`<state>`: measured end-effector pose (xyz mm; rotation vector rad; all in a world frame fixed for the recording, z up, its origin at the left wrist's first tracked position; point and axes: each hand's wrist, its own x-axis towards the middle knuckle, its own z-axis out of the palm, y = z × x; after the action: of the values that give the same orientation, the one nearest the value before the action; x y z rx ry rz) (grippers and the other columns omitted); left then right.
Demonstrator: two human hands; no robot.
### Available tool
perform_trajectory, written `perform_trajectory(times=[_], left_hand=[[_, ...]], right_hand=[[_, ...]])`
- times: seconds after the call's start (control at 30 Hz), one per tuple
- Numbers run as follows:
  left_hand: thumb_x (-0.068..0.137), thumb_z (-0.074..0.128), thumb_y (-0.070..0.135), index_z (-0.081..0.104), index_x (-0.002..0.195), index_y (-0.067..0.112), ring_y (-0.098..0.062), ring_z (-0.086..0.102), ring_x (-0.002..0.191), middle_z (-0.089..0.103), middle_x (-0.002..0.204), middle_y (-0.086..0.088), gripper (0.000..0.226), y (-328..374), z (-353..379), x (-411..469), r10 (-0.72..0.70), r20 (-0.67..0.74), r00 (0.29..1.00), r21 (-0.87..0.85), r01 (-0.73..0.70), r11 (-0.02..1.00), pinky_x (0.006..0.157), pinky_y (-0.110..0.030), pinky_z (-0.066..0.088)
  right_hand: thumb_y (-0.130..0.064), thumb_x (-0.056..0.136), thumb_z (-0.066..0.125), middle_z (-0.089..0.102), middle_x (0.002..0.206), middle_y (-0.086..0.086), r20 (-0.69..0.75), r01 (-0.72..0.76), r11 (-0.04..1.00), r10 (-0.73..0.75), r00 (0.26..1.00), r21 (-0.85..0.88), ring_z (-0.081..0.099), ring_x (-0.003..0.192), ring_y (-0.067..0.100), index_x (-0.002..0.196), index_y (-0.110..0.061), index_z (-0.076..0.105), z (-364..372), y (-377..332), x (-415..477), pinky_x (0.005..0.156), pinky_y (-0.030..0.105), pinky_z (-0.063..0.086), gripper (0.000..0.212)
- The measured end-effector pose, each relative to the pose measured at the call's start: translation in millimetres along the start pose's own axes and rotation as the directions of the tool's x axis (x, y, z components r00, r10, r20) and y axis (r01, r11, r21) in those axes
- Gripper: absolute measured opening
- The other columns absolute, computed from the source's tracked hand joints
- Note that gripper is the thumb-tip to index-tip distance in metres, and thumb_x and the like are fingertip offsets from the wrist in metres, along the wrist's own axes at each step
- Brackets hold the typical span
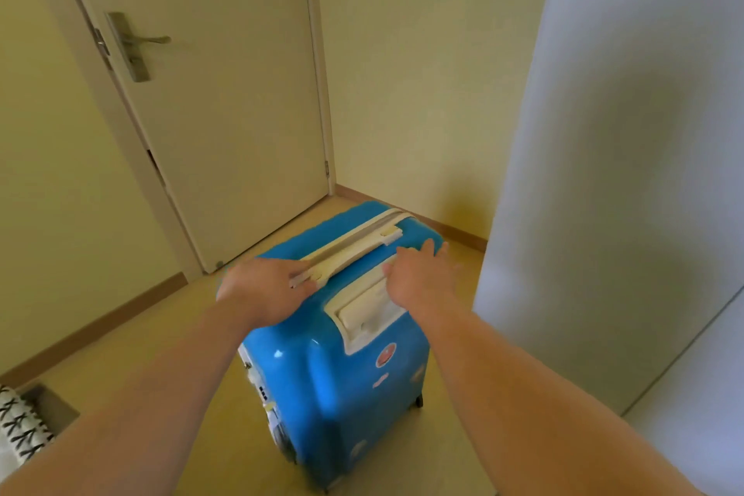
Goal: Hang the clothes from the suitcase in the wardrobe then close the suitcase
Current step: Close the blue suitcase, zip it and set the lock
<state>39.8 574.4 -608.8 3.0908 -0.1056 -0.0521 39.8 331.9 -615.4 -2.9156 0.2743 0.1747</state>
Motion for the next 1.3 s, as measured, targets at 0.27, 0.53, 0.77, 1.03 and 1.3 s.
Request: perform_trajectory(times=[0.27, 0.53, 0.77, 1.03, 1.3], left_hand=[[0.108, 0.018, 0.048, 0.021, 0.159, 0.038, -0.033, 0.018, 0.153, 0.003, 0.169, 0.004, 0.052, -5.1, 13.7, 7.9, -0.027, 0.178, 0.984, 0.067, 0.015, 0.998, 0.115, -0.046, 0.036], [0.102, 0.018, 0.062, 0.023, 0.159, 0.026, -0.035, 0.035, 0.145, 0.012, 0.168, -0.008, 0.067, 49.7, 6.3, 62.8, 0.035, 0.152, 0.988, 0.045, -0.043, 0.998, 0.11, -0.049, 0.04], [0.088, 0.05, 0.073, 0.048, 0.126, 0.017, -0.027, 0.06, 0.1, 0.058, 0.114, -0.006, 0.068, 94.6, 17.3, 143.4, 0.085, 0.039, 0.996, -0.122, -0.079, 0.989, 0.086, -0.043, 0.054], [0.09, 0.052, 0.069, 0.054, 0.12, 0.015, -0.022, 0.058, 0.098, 0.054, 0.121, -0.006, 0.062, 142.5, 19.5, 215.0, 0.179, -0.049, 0.983, -0.161, -0.185, 0.969, 0.083, -0.037, 0.051], [0.09, 0.061, 0.061, 0.044, 0.144, 0.013, -0.023, 0.054, 0.117, 0.045, 0.137, -0.009, 0.073, 182.5, 43.6, 261.7, 0.302, -0.177, 0.937, -0.258, -0.341, 0.904, 0.098, -0.033, 0.044]], right_hand=[[-0.068, 0.092, 0.048, 0.06, 0.102, 0.008, -0.089, 0.296, 0.955, -0.296, 0.951, -0.015, 0.055, 0.105, 0.031, 0.106, -0.018, 0.061, 10.2, -52.6, -56.5, 0.079, 0.043, 0.041, 0.054], [-0.055, 0.091, 0.062, 0.047, 0.133, 0.014, -0.132, 0.246, 0.952, -0.271, 0.953, -0.179, 0.041, 0.127, 0.034, 0.131, -0.01, 0.058, 22.4, -35.7, -29.1, 0.106, 0.046, 0.039, 0.06], [-0.034, 0.096, 0.06, 0.051, 0.127, 0.013, -0.151, 0.176, 0.941, -0.226, 0.962, -0.29, 0.045, 0.12, 0.03, 0.128, -0.012, 0.058, 5.0, -0.3, 43.6, 0.103, 0.041, 0.037, 0.039], [-0.024, 0.094, 0.059, 0.053, 0.124, 0.016, -0.146, 0.089, 0.921, -0.154, 0.977, -0.379, 0.046, 0.119, 0.032, 0.122, -0.012, 0.061, -17.6, 30.5, 115.0, 0.102, 0.042, 0.037, 0.03], [-0.011, 0.093, 0.063, 0.047, 0.14, 0.026, -0.161, 0.122, 0.938, -0.182, 0.97, -0.326, 0.045, 0.13, 0.04, 0.144, 0.003, 0.039, -18.8, 54.0, 181.4, 0.104, 0.044, 0.043, 0.058]])
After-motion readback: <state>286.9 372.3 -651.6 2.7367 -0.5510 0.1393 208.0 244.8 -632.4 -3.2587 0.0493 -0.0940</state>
